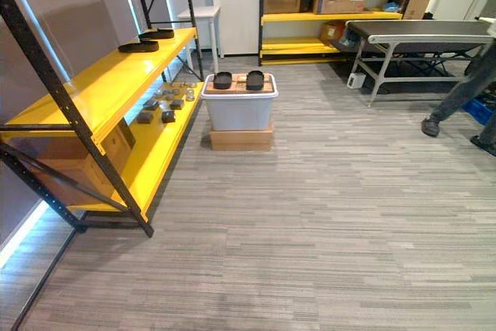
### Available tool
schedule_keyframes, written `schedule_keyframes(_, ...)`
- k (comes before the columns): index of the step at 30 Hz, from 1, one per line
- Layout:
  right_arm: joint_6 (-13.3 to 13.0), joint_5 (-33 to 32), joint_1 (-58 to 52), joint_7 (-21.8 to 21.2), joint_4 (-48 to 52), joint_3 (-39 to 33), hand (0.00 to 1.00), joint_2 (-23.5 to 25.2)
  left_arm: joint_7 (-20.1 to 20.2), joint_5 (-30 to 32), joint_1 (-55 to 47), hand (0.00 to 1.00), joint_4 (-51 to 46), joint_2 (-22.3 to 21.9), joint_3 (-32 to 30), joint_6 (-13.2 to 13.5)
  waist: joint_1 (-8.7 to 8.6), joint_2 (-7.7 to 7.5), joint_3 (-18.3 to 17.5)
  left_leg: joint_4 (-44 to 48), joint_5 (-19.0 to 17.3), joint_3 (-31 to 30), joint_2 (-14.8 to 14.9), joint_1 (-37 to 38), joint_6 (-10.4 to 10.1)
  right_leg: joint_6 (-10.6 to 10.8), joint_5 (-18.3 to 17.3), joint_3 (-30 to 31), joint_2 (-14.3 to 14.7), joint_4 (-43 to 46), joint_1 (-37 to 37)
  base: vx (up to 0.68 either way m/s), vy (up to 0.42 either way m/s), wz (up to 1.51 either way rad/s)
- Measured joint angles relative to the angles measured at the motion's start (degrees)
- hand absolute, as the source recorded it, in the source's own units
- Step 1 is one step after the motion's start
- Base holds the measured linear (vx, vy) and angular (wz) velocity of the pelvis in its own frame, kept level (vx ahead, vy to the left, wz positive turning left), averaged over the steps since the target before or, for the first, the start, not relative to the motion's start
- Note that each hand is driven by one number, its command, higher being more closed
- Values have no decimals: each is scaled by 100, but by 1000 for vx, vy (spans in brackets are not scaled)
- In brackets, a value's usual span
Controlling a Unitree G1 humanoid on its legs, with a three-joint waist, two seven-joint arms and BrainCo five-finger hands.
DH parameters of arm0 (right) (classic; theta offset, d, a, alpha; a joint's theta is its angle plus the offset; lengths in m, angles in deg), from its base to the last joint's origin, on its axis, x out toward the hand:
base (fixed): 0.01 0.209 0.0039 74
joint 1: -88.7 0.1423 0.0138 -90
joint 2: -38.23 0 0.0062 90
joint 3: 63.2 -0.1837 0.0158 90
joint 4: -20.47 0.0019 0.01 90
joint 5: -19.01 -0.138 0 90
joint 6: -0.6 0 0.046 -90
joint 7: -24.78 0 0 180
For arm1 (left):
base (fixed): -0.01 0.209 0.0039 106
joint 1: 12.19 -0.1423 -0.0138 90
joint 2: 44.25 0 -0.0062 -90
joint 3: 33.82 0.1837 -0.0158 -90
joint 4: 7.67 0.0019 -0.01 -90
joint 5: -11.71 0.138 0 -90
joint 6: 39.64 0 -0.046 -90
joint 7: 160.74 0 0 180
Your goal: Walk over and take plastic housings, then place them on the shelf
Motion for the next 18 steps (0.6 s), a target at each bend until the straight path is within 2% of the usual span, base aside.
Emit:
schedule_keyframes(9,26,6,28,3,-152,7,0,4,-7,33,3,0,10,-3,51,0,-36,0,-8,-53,16,-65,-23,2,15,-27,27,-83,-11,-109,45,-11,-5,5)
schedule_keyframes(14,32,7,149,2,-196,18,0,3,-13,30,-7,0,123,-4,47,-3,-6,-3,-5,-130,10,105,-4,14,7,-15,116,89,18,-255,22,14,14,-18)
schedule_keyframes(16,32,18,248,7,-204,128,0,4,-14,13,14,0,124,-53,47,-3,35,-30,33,216,-155,218,-10,-159,-76,-19,151,226,-8,-282,-23,16,36,-27)
schedule_keyframes(18,34,18,354,15,-204,251,0,9,-17,-34,104,0,123,-106,49,-4,20,-7,101,785,-367,212,0,-481,5,-18,151,250,-25,-210,-92,-2,27,-15)
